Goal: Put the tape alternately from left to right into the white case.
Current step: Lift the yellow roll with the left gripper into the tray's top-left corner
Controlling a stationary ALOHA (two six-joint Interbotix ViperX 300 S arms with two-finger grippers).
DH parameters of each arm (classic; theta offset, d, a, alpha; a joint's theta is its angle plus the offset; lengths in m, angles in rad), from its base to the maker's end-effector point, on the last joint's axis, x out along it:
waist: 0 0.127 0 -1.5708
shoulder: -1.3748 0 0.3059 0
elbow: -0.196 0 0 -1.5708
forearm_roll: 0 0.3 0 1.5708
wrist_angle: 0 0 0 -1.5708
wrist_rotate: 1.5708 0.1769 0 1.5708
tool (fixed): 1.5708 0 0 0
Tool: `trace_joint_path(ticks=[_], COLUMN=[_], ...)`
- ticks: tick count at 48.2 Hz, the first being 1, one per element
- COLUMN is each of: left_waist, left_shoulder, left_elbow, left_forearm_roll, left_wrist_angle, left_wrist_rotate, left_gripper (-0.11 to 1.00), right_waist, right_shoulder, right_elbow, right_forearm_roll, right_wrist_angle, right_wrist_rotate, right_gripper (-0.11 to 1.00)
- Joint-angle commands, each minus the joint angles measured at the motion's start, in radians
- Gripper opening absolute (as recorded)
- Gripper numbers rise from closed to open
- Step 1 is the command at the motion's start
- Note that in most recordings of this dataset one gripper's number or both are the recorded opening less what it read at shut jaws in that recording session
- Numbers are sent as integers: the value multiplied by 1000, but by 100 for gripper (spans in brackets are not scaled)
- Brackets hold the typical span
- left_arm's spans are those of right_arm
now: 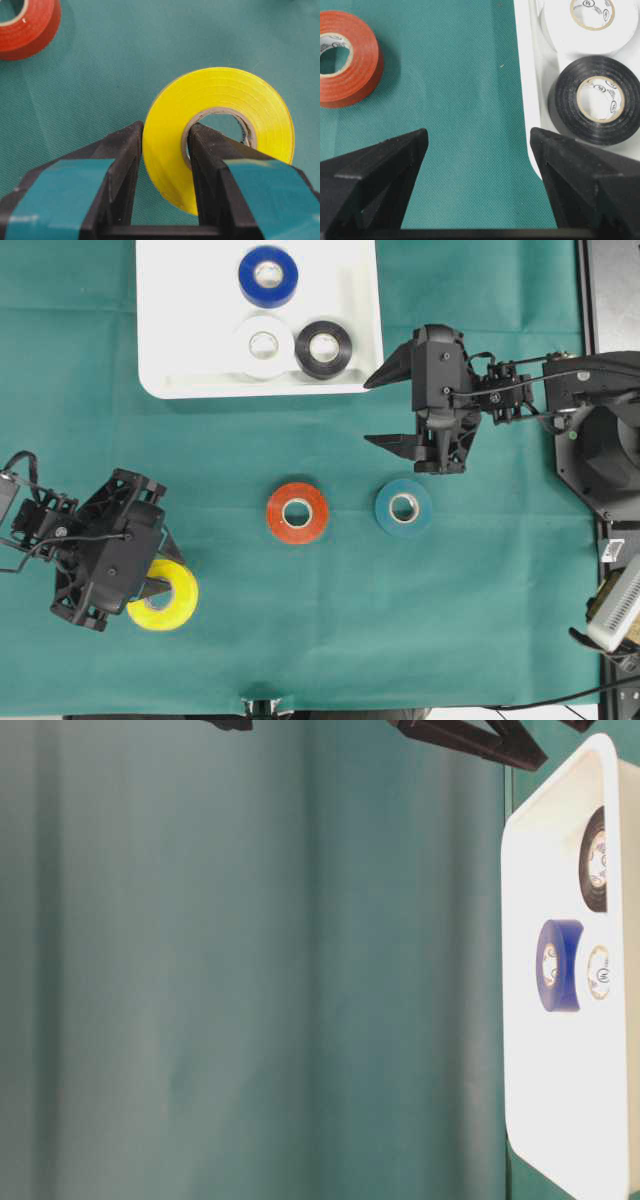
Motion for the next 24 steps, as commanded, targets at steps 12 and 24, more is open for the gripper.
trace_joint_path(ticks=[12,24], left_waist=[107,273], left_shoulder=[-48,-48], left_elbow=[2,3], left_forearm_roll=[0,2], left_wrist_angle=[2,2], left_wrist_rotate=[2,29], left_gripper=[27,27], right_waist=[3,3], right_shoulder=[-15,-15], right_elbow=[-3,2], right_forearm_roll=[-2,-2], right_wrist_angle=[-9,-9], right_wrist_rotate=[2,2], right_gripper=[87,87])
